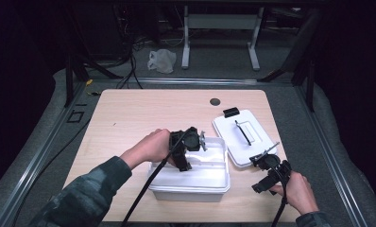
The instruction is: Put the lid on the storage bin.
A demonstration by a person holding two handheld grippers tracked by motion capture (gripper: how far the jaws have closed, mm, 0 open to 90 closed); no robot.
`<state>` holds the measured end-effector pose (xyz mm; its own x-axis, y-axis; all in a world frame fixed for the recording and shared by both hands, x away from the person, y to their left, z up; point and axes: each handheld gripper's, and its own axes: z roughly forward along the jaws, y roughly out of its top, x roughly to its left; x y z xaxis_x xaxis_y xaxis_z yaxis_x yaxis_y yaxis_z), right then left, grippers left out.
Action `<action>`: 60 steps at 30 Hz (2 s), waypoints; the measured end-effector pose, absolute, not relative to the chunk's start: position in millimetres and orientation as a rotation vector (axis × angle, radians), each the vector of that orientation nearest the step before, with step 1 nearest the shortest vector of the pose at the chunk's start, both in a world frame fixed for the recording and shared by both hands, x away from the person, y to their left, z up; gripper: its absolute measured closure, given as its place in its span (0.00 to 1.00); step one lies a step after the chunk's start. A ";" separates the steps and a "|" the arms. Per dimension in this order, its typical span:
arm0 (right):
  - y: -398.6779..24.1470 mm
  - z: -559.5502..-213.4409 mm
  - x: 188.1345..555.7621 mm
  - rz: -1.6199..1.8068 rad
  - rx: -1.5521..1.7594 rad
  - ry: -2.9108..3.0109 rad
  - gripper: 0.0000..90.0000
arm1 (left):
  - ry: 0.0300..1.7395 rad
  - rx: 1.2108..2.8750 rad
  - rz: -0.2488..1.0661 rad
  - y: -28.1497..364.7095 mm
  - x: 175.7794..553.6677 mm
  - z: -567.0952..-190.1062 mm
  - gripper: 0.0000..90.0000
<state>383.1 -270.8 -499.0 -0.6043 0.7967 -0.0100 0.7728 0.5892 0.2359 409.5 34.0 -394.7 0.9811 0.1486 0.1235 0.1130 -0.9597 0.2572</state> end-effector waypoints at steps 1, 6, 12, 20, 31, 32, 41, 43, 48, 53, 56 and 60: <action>-271.3 -498.7 383.3 0.323 1.342 2.701 0.02 | 0.272 2.850 0.240 46.2 406.6 -385.5 0.16; -271.5 -496.3 385.4 0.328 1.364 2.673 0.02 | 0.495 2.782 0.294 88.3 399.4 -369.7 0.03; -270.9 -493.8 390.3 0.326 1.373 2.659 0.02 | 0.708 2.678 0.323 144.3 386.2 -368.5 0.00; -269.8 -488.6 400.7 0.306 1.379 2.639 0.04 | 0.946 2.572 0.309 199.5 364.8 -398.7 0.00; -262.5 -475.0 424.0 0.290 1.363 2.610 0.05 | 1.177 2.434 0.425 234.5 352.9 -442.0 0.00; -260.9 -473.6 428.3 0.285 1.358 2.610 0.06 | 1.204 2.420 0.412 236.5 353.6 -446.1 0.00; -239.8 -458.9 471.1 0.312 1.350 2.576 0.08 | 1.276 2.457 0.343 243.6 355.2 -471.9 0.00; -236.2 -457.6 481.5 0.308 1.351 2.578 0.09 | 1.289 2.446 0.340 246.2 355.5 -472.2 0.00; -224.2 -460.1 515.0 0.268 1.385 2.565 0.16 | 1.300 2.466 0.335 247.4 356.2 -476.8 0.00; -219.2 -466.6 532.4 0.219 1.411 2.561 0.26 | 1.311 2.462 0.333 249.1 357.0 -477.6 0.00; -213.6 -474.0 545.7 0.196 1.429 2.549 0.43 | 1.309 2.469 0.342 248.1 357.2 -477.6 0.00; -208.2 -481.1 553.2 0.161 1.446 2.536 0.55 | 1.310 2.479 0.345 248.2 357.6 -478.1 0.00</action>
